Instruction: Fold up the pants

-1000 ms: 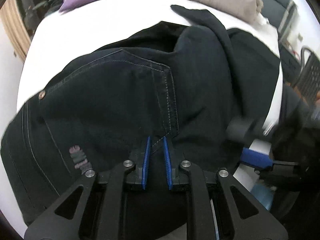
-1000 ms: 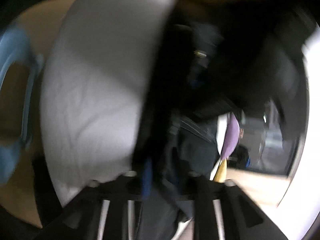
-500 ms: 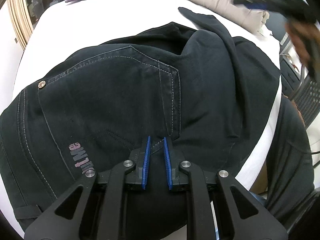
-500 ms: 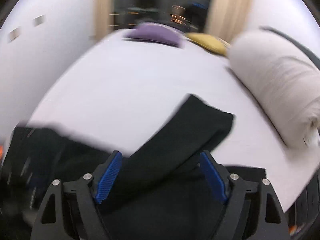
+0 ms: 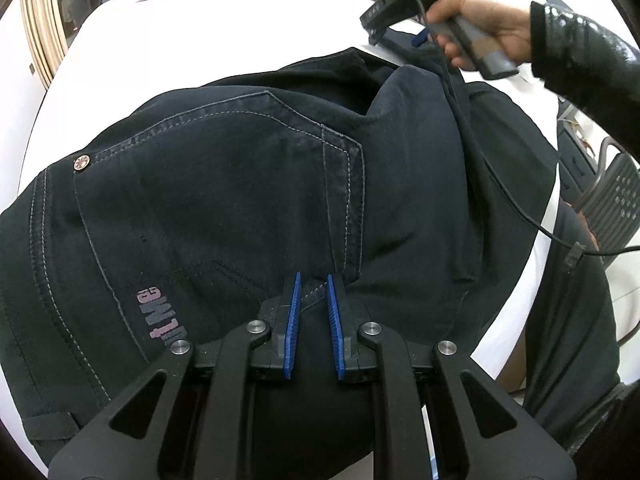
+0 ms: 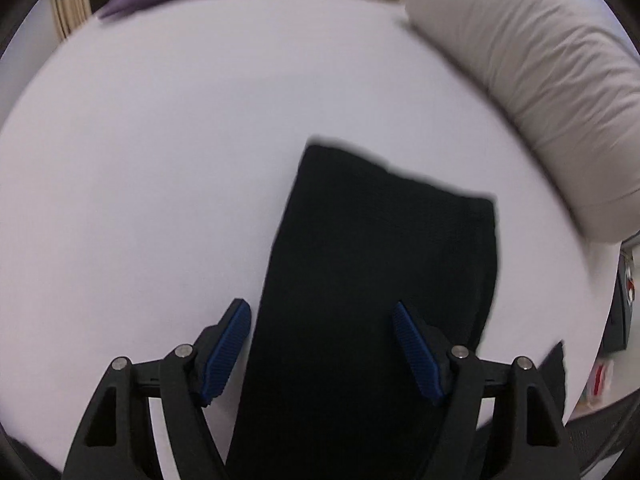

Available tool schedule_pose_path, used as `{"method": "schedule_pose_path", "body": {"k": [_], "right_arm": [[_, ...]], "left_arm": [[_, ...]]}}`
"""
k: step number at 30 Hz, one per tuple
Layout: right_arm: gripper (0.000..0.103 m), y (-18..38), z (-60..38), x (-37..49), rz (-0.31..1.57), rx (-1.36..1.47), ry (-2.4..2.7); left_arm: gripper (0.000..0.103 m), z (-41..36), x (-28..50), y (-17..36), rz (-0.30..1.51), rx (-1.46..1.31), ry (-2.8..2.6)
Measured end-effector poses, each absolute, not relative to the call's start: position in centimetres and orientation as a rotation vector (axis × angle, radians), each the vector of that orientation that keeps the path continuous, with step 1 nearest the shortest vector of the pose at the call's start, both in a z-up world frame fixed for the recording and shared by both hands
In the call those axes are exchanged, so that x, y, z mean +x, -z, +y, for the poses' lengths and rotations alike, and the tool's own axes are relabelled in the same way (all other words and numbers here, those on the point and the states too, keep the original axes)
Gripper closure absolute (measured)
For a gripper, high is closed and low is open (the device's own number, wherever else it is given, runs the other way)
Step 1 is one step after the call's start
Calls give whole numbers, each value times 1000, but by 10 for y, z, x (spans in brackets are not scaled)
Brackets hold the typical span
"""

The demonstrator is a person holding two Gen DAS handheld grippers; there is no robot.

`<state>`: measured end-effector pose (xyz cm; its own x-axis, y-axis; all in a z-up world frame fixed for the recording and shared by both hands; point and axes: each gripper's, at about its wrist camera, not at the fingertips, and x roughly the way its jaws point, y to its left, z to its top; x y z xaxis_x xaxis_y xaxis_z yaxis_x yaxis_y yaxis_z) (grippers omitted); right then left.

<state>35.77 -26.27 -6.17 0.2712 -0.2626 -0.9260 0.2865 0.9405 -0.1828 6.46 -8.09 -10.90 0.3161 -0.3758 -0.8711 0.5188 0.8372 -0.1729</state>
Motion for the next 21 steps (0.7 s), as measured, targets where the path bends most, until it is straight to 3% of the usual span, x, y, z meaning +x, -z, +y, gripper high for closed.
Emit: {"method": "schedule_pose_path", "body": {"k": [2, 5, 6, 11, 16, 21], "right_arm": [[37, 61, -268, 356, 1236, 87, 328], [89, 54, -280, 353, 1229, 140, 293], [93, 51, -285, 351, 1227, 178, 280], [99, -3, -324, 315, 1073, 342, 238], [99, -63, -408, 205, 820, 624, 244], [99, -50, -467, 103, 770, 763, 342]], "left_arm": [[90, -79, 66, 109, 1102, 143, 594], [90, -79, 67, 109, 1099, 145, 594], [90, -78, 67, 110, 1098, 148, 593], [90, -79, 66, 109, 1090, 165, 577], [90, -83, 63, 107, 1087, 178, 570], [90, -96, 59, 108, 1087, 204, 555]]}}
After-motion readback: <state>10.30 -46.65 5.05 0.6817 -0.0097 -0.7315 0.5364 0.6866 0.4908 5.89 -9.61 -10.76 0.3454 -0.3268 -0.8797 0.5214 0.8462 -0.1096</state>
